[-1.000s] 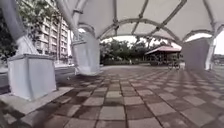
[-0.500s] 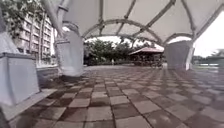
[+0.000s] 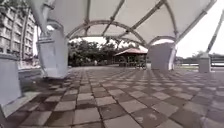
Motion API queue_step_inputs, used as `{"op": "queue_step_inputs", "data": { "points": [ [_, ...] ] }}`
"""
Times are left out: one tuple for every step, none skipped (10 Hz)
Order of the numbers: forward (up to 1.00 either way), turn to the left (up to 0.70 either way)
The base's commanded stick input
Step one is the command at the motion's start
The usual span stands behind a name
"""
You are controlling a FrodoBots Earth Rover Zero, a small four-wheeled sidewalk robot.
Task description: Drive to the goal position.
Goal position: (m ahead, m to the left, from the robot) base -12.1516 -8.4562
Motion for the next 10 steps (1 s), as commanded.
{"op": "queue_step_inputs", "data": {
  "points": [
    [0.00, -0.70],
    [0.00, -0.70],
    [0.00, -0.70],
    [0.00, -0.70],
    [0.00, -0.70],
    [0.00, -0.70],
    [0.00, -0.70],
    [0.00, -0.70],
    [0.00, -0.70],
    [0.00, -0.70]
  ]
}}
